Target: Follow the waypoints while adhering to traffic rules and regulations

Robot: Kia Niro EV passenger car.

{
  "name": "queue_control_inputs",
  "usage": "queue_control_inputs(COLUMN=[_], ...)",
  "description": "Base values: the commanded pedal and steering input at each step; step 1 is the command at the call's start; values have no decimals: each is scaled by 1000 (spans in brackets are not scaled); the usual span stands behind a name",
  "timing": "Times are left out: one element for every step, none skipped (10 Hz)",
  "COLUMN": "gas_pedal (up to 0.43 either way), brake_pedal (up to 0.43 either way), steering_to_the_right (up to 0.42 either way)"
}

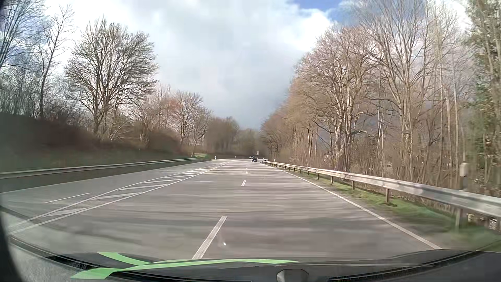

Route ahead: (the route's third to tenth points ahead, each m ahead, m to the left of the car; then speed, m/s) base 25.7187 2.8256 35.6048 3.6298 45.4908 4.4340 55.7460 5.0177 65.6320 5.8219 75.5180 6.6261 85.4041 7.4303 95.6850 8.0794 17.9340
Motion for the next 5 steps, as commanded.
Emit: queue_control_inputs(gas_pedal=[150, 150, 157, 157, 157], brake_pedal=[0, 0, 0, 0, 0], steering_to_the_right=[-11, -11, -11, -11, -11])
